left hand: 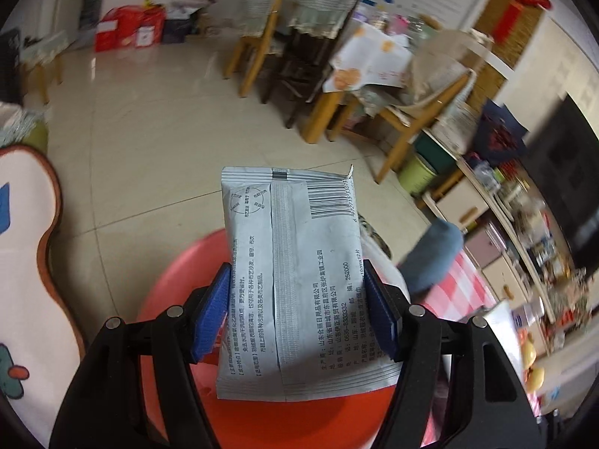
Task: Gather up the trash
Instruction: 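Carry the pouch and carton over the pink bucket and open both tools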
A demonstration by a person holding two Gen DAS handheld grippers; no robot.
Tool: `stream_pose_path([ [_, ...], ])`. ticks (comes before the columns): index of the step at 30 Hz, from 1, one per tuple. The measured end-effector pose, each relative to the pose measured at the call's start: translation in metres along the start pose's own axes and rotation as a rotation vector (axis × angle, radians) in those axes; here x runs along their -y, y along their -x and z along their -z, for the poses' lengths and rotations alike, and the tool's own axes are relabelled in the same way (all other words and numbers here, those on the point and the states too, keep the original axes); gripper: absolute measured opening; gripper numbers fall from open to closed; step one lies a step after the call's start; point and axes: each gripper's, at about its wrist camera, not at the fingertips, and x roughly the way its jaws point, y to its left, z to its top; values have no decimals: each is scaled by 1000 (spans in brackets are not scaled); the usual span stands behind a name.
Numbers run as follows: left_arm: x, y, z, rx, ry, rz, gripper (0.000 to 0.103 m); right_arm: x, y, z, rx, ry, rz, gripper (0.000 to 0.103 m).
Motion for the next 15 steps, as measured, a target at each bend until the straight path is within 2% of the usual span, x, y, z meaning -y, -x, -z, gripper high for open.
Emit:
stream_pose_path([
  [3, -16, -6, -4, -18, 41, -37, 70, -16, -22, -5, -35, 44, -12, 64],
  [5, -22, -10, -7, -26, 62, -42, 77, -24, -35, -5, -52, 69, -31, 64],
  [6, -25, -10, -8, -24, 69, -45, 82, -27, -36, -3, -48, 78, -23, 74],
  [8, -27, -9, -8, -14, 75, -54, 85, -31, -37, -1, -26, 87, 11, 86],
  [10, -24, -9, -8, -10, 64, -48, 86, -27, -36, 3, -11, 71, 4, 86],
  [15, -10, -6, -2, 24, 38, -33, 87, -11, -18, 17, 24, 18, 65, 87],
])
